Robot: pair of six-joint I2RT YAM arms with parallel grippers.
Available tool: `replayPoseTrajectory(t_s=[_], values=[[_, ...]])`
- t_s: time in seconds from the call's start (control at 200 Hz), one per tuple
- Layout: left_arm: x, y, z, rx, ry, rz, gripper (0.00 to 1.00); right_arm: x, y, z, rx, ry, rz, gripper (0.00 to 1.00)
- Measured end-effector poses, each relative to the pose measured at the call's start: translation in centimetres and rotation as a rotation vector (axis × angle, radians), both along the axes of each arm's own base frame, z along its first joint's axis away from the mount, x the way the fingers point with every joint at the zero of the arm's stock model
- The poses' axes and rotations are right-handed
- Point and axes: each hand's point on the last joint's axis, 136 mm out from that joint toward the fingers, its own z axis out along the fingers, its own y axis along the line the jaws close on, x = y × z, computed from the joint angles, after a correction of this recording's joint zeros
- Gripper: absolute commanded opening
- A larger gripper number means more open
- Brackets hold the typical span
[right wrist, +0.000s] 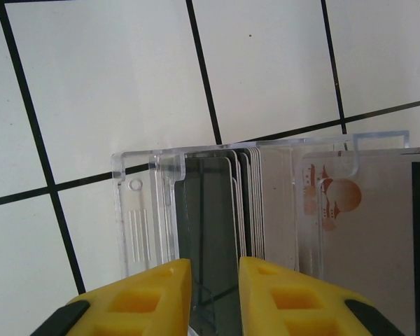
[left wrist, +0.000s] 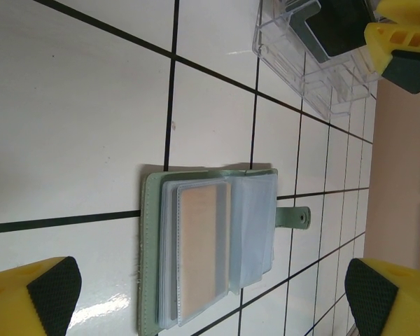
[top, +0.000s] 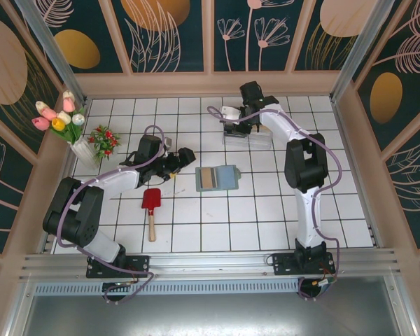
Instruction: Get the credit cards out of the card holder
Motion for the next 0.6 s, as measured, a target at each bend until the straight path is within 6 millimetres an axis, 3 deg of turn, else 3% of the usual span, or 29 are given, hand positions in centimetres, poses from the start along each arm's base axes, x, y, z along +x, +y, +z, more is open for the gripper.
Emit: replayPoseTrajectory(t_s=[0.235, 0.4, 0.601], values=[[0.0, 0.1, -0.1, 0.004, -0.001, 0.003, 0.99, 0.6, 0.3, 0.9, 0.042, -0.011, -0.056, 0.28], [-0.1, 0.5, -0.4, 0.032, 0.003, 0.013, 0.95, 0.8, 0.6, 3.7, 0.145, -0.014, -0.170, 0.30], [-0.9, 0.2, -0.5, 0.073, -0.002, -0.001, 0.89, -2.3, 0.8, 7.8, 0.371, 0.016, -0.366, 0.31]])
